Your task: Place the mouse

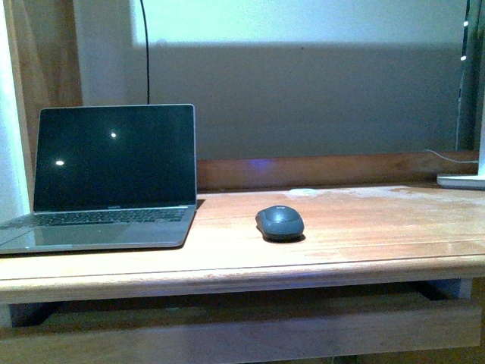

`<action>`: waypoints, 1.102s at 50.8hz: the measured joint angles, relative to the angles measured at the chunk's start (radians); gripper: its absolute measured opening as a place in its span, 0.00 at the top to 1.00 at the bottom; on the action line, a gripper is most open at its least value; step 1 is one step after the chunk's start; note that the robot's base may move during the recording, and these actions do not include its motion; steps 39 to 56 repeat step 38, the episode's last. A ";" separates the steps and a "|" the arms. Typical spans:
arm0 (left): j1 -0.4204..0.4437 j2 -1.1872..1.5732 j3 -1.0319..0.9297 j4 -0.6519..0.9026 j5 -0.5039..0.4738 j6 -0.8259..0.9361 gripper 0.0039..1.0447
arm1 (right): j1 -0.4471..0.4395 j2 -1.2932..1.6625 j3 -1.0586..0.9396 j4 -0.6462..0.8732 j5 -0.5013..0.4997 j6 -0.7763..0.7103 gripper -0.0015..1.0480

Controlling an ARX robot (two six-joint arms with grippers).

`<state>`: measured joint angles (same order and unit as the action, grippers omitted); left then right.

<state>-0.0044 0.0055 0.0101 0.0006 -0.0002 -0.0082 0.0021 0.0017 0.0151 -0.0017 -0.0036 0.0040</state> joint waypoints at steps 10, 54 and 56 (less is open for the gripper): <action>0.000 0.000 0.000 0.000 0.000 0.000 0.07 | 0.000 0.000 0.000 0.000 0.000 0.000 0.56; 0.000 0.000 0.000 0.000 0.000 0.000 0.07 | 0.000 0.000 0.000 0.000 0.000 0.000 0.07; 0.000 0.000 0.000 0.000 0.000 0.000 0.07 | 0.000 0.000 0.000 0.000 0.000 0.000 0.07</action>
